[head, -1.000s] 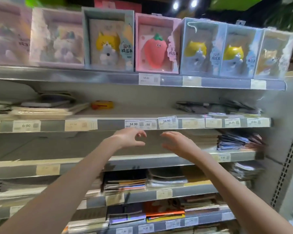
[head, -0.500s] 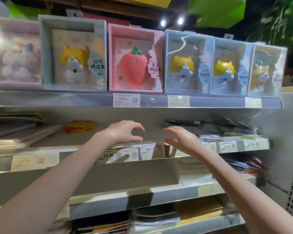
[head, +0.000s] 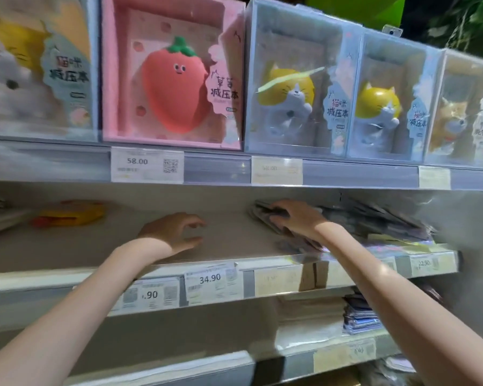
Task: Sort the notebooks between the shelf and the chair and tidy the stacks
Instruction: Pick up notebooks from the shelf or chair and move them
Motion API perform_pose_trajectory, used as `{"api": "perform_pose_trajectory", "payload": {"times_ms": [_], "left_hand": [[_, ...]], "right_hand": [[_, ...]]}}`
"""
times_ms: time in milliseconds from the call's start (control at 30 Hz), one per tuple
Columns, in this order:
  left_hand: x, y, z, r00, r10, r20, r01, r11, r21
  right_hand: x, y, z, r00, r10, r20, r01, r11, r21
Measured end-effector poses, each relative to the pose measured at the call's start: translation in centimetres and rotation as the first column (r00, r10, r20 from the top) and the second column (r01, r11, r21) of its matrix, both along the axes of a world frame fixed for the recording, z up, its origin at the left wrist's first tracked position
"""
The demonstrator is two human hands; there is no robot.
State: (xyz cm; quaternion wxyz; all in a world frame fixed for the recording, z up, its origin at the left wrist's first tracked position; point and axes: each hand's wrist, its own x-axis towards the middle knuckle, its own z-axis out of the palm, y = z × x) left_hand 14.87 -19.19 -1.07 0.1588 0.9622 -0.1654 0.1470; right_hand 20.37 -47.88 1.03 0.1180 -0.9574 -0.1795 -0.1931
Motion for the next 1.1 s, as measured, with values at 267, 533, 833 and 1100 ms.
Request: {"api": "perform_pose_trajectory", "payload": {"times_ms": [267, 533, 833, 1100], "left_hand": [[1.1, 0.1, -0.6, 0.999, 0.039, 0.029, -0.038, 0.999, -0.027], [1.3, 0.4, -0.9, 0.998, 0.057, 0.03, -0.055, 0.997, -0.062], [0.6, 0.3, -0.6, 1.0, 0.013, 0.009, -0.012, 0.997, -0.079], [-1.6, -1.3, 0.8, 0.977, -0.128, 0.172, 0.151, 0.98, -0.128]], "right_hand": [[7.6, -1.0, 0.8, 0.988, -0.126, -0.085, 0.102, 0.965, -0.24], [10.1, -1.5, -0.2, 0.995, -0.096, -0.036, 0.084, 0.965, -0.247], [4.4, -0.6, 1.0, 0.999, 0.034, 0.024, -0.029, 0.982, -0.186], [-5.4, 2.9, 1.4, 0.959, 0.198, 0.205, -0.192, 0.98, -0.05]]}}
